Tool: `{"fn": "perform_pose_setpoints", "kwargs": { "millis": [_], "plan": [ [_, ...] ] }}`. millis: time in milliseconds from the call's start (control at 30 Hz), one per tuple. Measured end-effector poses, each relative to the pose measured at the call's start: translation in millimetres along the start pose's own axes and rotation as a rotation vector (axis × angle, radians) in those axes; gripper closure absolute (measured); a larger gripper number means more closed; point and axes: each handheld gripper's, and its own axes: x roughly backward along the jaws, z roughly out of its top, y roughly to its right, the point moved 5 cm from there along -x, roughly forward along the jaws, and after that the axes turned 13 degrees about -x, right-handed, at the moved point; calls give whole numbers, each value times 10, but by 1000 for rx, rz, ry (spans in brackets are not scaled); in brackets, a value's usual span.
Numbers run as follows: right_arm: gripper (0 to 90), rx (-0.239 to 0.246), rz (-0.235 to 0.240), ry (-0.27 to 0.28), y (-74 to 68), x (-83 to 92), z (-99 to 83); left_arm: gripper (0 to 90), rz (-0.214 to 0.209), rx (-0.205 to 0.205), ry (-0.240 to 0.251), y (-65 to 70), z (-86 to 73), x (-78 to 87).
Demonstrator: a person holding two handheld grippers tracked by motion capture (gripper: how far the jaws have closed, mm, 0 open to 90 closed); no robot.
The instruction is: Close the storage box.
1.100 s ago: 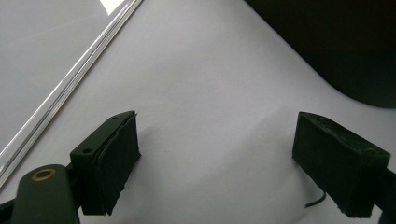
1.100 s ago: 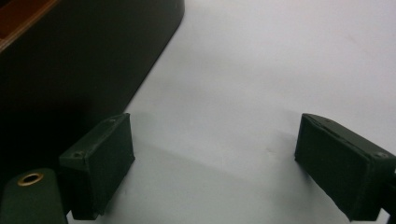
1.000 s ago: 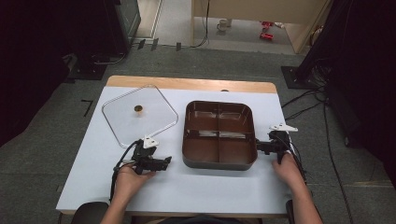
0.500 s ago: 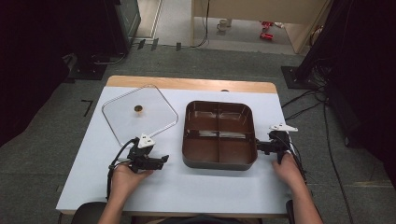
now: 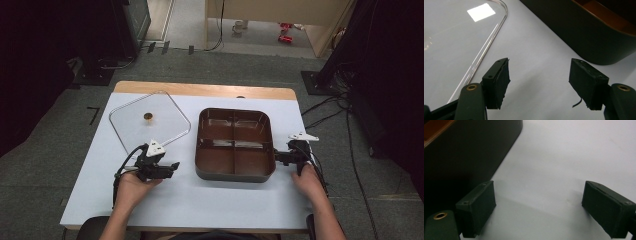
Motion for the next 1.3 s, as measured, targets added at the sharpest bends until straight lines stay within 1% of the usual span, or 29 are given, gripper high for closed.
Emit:
{"fn": "perform_pose_setpoints", "kwargs": {
  "millis": [133, 233, 267, 333, 467, 567, 633, 667, 733, 767, 800, 900, 933, 1000, 1067, 1167, 1267, 1300],
  "plan": [
    [110, 0, 0, 0, 0, 0, 0, 331, -7, -8, 7, -14, 54, 0],
    [110, 0, 0, 0, 0, 0, 0, 336, -13, -5, 10, -32, 91, -12],
    [110, 0, 0, 0, 0, 0, 0, 346, -14, 5, 8, -50, 113, -29],
    [111, 0, 0, 0, 0, 0, 0, 361, -17, 10, -1, -81, 130, -49],
    [110, 0, 0, 0, 0, 0, 0, 362, -20, 12, -5, -140, 148, -73],
    [111, 0, 0, 0, 0, 0, 0, 361, -17, 0, -12, -202, 158, -81],
    [110, 0, 0, 0, 0, 0, 0, 356, -20, 4, -11, -221, 159, -82],
    [110, 0, 0, 0, 0, 0, 0, 356, -28, 19, -10, -258, 161, -90],
    [110, 0, -1, 0, 0, 0, 0, 349, -21, 30, -13, -316, 170, -102],
    [110, 0, -1, 0, 0, 0, 0, 348, -21, 30, -13, -316, 170, -102],
    [110, 1, 0, 0, 0, 0, 0, 348, -29, 39, -5, -345, 182, -102],
    [110, 1, -1, 0, 0, 0, 0, 346, -31, 36, -3, -383, 193, -109],
    [110, -1, 0, 0, -1, 0, 0, 346, -23, 35, -5, -416, 199, -119],
    [111, -1, 0, 0, -1, 0, 0, 352, -20, 34, -7, -442, 199, -122],
    [110, 1, -1, 0, 0, 1, 0, 357, -14, 42, -7, -493, 206, -126],
    [110, 1, -1, 0, 0, 0, 0, 364, -12, 43, -10, -523, 209, -126],
    [110, 1, -1, 0, 0, 0, 0, 366, -18, 68, -23, -583, 192, -147],
    [110, 1, -1, 0, 0, 0, 0, 367, -18, 68, -23, -583, 192, -147]
  ]
}}
